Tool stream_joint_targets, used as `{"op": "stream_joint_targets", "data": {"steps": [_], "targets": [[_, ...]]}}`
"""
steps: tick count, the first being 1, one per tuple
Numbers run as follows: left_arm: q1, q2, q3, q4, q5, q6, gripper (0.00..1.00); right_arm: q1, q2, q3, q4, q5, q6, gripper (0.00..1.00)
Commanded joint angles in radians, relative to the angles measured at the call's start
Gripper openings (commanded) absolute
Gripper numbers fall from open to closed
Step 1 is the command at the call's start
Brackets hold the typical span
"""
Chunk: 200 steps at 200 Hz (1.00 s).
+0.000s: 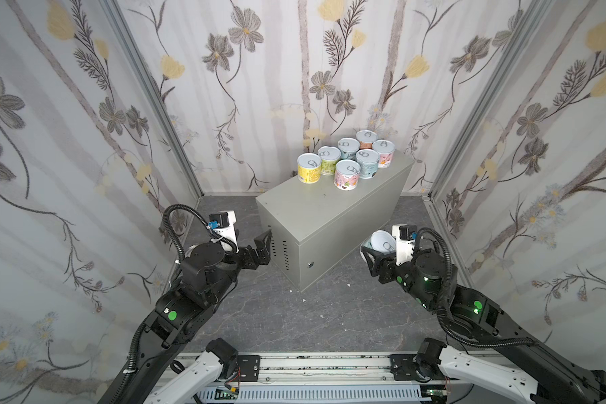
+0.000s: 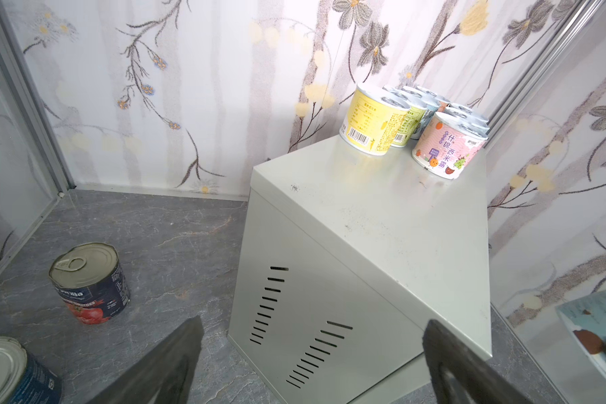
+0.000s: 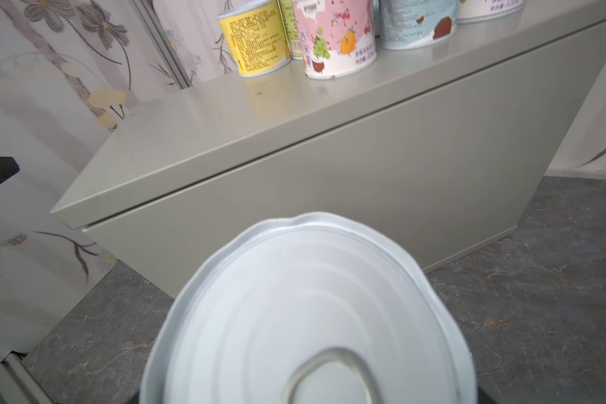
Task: Place and organize the canned foods onto the counter
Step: 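Lift the white-lidded can with the right gripper toward the cabinet, then carry the can over the cabinet top beside the pink can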
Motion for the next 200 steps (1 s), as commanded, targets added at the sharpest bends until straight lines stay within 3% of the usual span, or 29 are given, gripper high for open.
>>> {"op": "stream_joint_targets", "data": {"steps": [1,105,200], "targets": [[0.001,0.023,0.037,0.001,-0.013,0.027,1.00,-0.002,0.049,0.117,-0.052,-0.074,-0.091,0.54],[0.000,0.104,0.131,0.005,-0.005,0.088,1.00,-0.072,0.462,0.713,-0.259,-0.260,-0.285,0.53],[0.015,0.235,0.105,0.107,-0.065,0.129,1.00,-0.225,0.830,1.064,-0.346,-0.407,-0.320,0.49]]}}
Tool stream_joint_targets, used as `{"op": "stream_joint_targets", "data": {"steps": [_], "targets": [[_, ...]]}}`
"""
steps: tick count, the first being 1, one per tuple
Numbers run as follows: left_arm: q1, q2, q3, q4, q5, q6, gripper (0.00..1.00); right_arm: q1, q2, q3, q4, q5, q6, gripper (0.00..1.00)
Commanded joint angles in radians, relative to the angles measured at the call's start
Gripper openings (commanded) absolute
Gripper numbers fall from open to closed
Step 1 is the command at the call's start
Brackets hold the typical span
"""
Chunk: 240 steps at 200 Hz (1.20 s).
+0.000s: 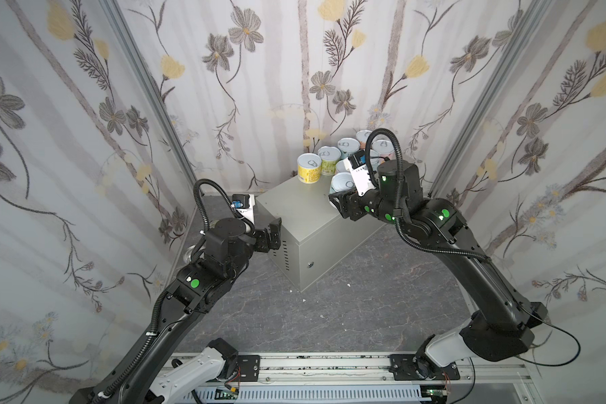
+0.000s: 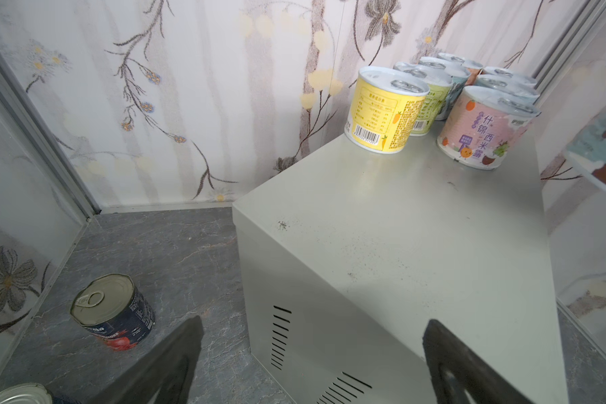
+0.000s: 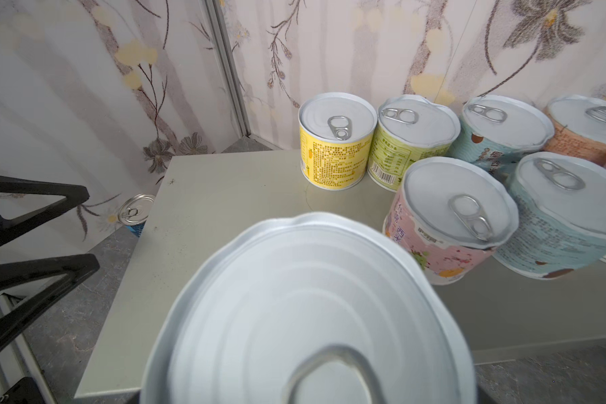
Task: Place and organize the canned foods onto the counter
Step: 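Carry the can over the cabinet top beside the pink can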
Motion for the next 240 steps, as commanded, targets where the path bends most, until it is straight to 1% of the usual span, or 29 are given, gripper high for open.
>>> {"op": "stream_joint_targets", "data": {"steps": [1,14,42,66,189,201,215,233,240], "targets": [[0.010,0.020,0.003,0.090,-0.022,0.017,1.00,-0.026,0.060,0.068,0.027,-0.077,-0.017,0.49],[0.019,0.031,0.010,0.106,-0.017,0.019,1.00,-0.037,0.110,0.116,0.006,-0.094,-0.015,0.47],[0.033,0.042,0.015,0.129,-0.013,0.027,1.00,-0.050,0.226,0.239,-0.056,-0.121,-0.021,0.48],[0.040,0.041,0.015,0.143,-0.003,0.032,1.00,-0.050,0.286,0.302,-0.080,-0.128,-0.020,0.48],[0.053,0.028,0.002,0.158,0.011,0.050,1.00,-0.053,0.349,0.321,-0.042,-0.051,-0.029,0.50],[0.055,0.028,0.002,0.158,0.013,0.049,1.00,-0.055,0.349,0.321,-0.039,-0.050,-0.028,0.52],[0.055,0.028,0.001,0.157,0.014,0.050,1.00,-0.056,0.351,0.321,-0.036,-0.054,-0.027,0.57],[0.054,0.028,0.002,0.157,0.015,0.049,1.00,-0.057,0.352,0.321,-0.036,-0.061,-0.029,0.70],[0.055,0.028,0.003,0.157,0.017,0.050,1.00,-0.057,0.353,0.321,-0.036,-0.064,-0.030,0.73]]}}
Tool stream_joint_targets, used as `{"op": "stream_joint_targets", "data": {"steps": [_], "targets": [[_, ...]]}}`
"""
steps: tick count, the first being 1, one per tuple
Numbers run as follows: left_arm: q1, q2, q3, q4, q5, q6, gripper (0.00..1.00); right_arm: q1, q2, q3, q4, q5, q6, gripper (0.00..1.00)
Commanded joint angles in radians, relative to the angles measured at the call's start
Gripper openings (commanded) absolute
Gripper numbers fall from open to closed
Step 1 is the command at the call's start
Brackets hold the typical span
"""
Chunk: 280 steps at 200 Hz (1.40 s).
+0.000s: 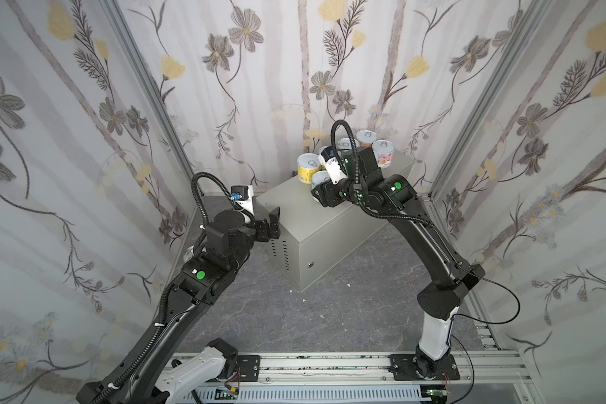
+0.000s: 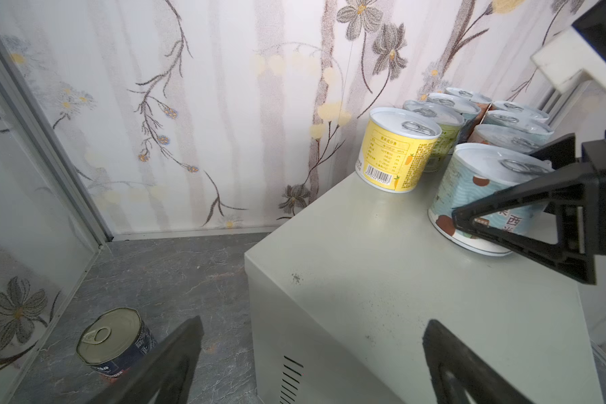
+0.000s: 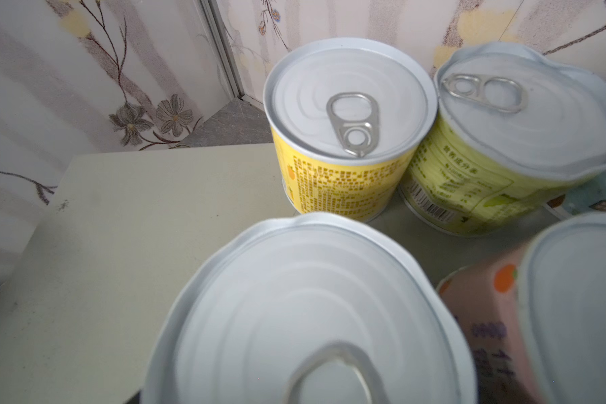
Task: Place and organize the canned foods onto the counter
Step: 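Carry the can over the cabinet top beside the pink can, then lower the can onto the cabinet top and open the right gripper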
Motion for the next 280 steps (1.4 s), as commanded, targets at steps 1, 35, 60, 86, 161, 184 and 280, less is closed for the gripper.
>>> {"op": "stream_joint_targets", "data": {"steps": [1,35,60,86,161,184,280], "targets": [[0.002,-0.003,-0.001,0.036,0.003,0.006,1.00,-0.001,0.007,0.009,0.075,0.007,-0.010,0.73],[0.002,-0.012,0.002,0.035,0.008,0.006,1.00,-0.001,0.002,0.009,0.075,0.002,-0.013,0.84],[0.002,-0.019,0.005,0.034,0.015,0.006,1.00,0.000,-0.016,0.009,0.083,-0.009,-0.011,0.90],[0.002,-0.028,0.008,0.033,0.022,0.000,1.00,0.003,-0.046,0.009,0.100,-0.009,-0.009,0.96],[0.002,-0.071,0.005,0.023,0.030,-0.012,1.00,0.017,-0.177,-0.019,0.118,0.042,0.002,0.96],[0.002,-0.083,-0.010,0.022,0.031,-0.017,1.00,0.031,-0.245,-0.139,0.165,0.032,0.022,0.74],[0.004,-0.092,-0.041,0.020,0.025,-0.018,1.00,0.039,-0.347,-0.459,0.358,-0.061,0.096,0.32]]}}
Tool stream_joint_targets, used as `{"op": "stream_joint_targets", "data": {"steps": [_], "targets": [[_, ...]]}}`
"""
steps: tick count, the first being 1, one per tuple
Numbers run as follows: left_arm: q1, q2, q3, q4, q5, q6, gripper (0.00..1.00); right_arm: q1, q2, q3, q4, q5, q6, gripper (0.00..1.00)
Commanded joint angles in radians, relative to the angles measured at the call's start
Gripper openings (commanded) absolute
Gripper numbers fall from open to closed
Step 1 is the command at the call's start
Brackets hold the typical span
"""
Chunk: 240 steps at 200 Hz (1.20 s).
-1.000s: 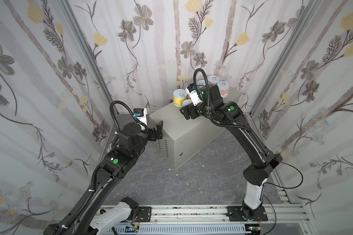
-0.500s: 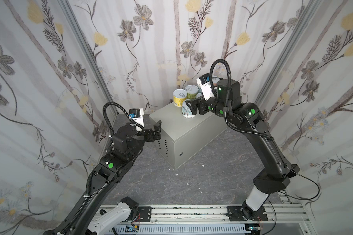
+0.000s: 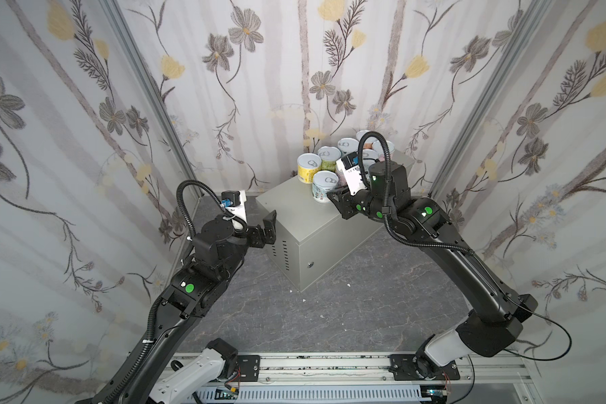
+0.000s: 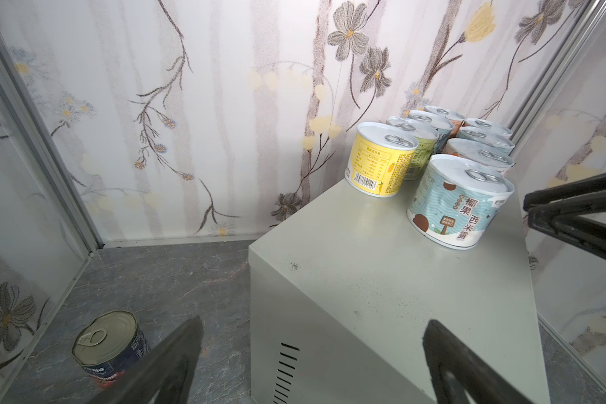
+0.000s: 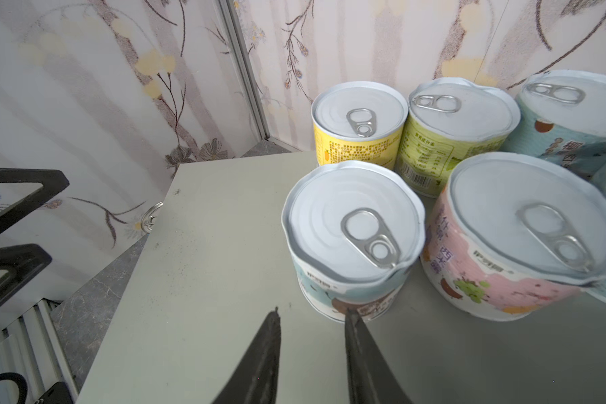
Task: Place and organize the canned foods onto the counter
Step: 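Lower the can onto the cabinet top and open the right gripper, then withdraw the right gripper from the cans while the left arm lowers toward the floor cans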
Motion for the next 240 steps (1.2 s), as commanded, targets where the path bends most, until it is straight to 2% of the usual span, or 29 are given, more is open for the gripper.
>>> {"op": "stream_joint_targets", "data": {"steps": [1,104,178,212,240], "targets": [[0.002,-0.001,-0.003,0.022,-0.003,-0.011,1.00,0.000,0.008,-0.009,0.093,-0.032,0.017,0.32],[0.002,0.005,-0.003,0.022,-0.016,-0.003,1.00,-0.018,0.056,0.020,0.109,-0.033,0.021,0.36],[0.022,0.007,0.050,-0.004,-0.088,-0.020,1.00,-0.005,-0.042,-0.027,0.121,-0.056,0.009,0.67],[0.083,-0.004,0.049,-0.024,-0.153,-0.050,1.00,0.007,-0.172,-0.148,0.178,-0.055,0.012,0.81],[0.155,0.000,0.036,-0.038,-0.157,-0.066,1.00,0.012,-0.308,-0.291,0.247,-0.046,0.024,0.92]]}}
